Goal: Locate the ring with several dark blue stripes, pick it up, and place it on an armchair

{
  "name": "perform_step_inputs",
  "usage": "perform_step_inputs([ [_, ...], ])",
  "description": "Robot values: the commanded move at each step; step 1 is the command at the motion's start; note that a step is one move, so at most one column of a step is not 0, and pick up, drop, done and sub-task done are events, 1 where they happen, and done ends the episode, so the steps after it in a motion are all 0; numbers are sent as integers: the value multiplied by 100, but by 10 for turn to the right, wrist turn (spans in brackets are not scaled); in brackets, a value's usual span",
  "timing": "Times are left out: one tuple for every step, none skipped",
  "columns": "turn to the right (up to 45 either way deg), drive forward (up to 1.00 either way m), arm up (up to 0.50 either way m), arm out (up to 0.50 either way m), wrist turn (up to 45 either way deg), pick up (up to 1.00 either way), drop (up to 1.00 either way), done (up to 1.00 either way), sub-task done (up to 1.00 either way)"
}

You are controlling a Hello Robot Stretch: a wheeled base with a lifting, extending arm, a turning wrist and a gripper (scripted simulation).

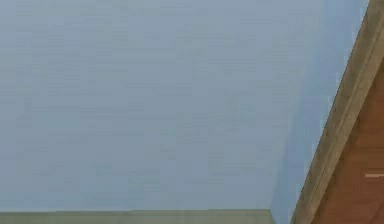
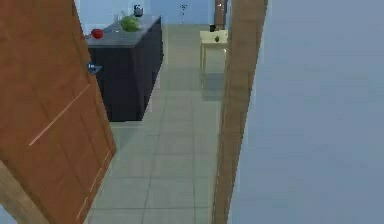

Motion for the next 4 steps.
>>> perform_step_inputs([
  [360,0,0,0,0,0,0,0,0],
  [0,45,0,0,0,0,0,0,0],
  [450,0,0,0,0,0,0,0,0],
  [90,0,0,0,0,0,0,0,0],
])
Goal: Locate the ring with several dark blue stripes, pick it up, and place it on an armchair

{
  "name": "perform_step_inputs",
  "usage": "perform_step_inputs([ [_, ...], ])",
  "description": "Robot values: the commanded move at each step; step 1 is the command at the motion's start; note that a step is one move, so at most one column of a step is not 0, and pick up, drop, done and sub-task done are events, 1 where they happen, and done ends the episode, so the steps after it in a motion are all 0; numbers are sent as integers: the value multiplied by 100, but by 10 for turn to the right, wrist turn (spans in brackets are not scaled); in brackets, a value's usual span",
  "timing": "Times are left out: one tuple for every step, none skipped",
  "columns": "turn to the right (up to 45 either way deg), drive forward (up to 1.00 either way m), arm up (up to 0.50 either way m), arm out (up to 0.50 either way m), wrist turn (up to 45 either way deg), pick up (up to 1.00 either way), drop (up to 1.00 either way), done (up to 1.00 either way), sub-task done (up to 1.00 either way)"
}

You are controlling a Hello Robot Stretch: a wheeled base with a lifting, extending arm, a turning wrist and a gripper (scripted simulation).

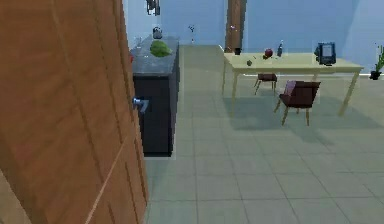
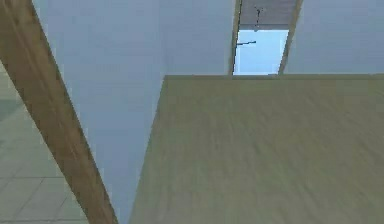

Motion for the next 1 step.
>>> perform_step_inputs([
  [0,60,0,0,0,0,0,0,0],
])
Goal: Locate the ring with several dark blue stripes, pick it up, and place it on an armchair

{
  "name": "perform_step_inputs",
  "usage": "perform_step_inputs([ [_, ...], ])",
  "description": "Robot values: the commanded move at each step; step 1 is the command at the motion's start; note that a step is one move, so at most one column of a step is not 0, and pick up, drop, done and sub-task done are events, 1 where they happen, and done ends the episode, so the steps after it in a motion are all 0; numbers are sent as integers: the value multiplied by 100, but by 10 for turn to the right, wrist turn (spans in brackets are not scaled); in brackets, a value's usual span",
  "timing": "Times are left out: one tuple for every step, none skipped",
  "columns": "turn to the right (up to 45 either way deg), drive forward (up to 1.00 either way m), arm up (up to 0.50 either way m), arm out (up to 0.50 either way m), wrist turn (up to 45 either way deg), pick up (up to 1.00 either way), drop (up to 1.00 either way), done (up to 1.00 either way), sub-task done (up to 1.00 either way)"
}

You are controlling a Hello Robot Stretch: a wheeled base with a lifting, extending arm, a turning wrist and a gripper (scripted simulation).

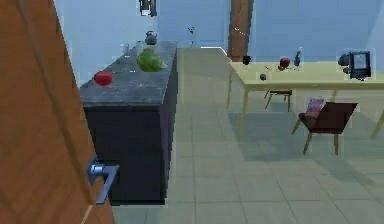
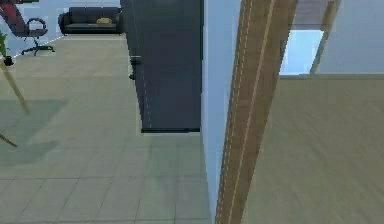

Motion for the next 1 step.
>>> perform_step_inputs([
  [450,0,0,0,0,0,0,0,0],
])
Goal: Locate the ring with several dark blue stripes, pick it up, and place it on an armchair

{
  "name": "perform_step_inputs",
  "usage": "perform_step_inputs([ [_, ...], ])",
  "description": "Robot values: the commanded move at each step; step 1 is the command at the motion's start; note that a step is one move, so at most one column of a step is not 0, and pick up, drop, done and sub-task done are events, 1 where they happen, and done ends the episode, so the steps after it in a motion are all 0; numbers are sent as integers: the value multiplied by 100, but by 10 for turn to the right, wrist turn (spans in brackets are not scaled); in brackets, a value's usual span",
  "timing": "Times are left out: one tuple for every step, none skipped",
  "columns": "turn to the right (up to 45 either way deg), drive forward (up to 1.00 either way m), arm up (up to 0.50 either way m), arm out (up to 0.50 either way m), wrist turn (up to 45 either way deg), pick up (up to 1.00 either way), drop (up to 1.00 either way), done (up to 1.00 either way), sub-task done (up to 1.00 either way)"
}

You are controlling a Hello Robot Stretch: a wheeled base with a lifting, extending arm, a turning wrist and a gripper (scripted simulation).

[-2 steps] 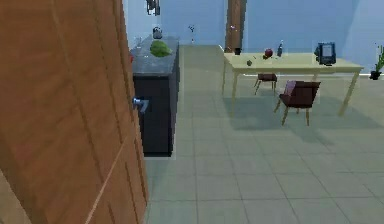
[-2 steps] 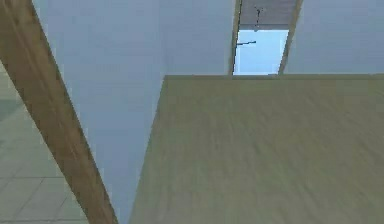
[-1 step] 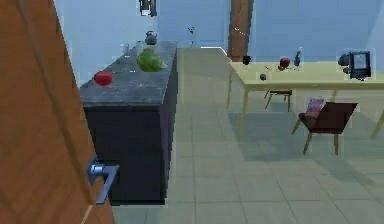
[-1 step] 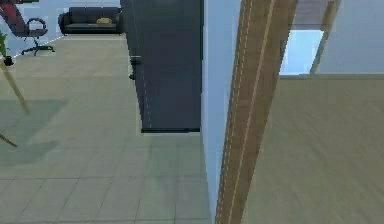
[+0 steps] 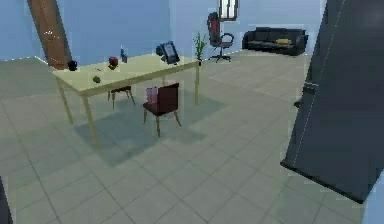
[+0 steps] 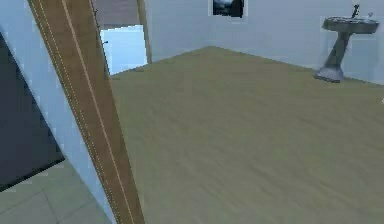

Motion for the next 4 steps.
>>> perform_step_inputs([
  [240,0,0,0,0,0,0,0,0],
  [0,35,0,0,0,0,0,0,0],
  [-450,0,0,0,0,0,0,0,0],
  [-60,0,0,0,0,0,0,0,0],
])
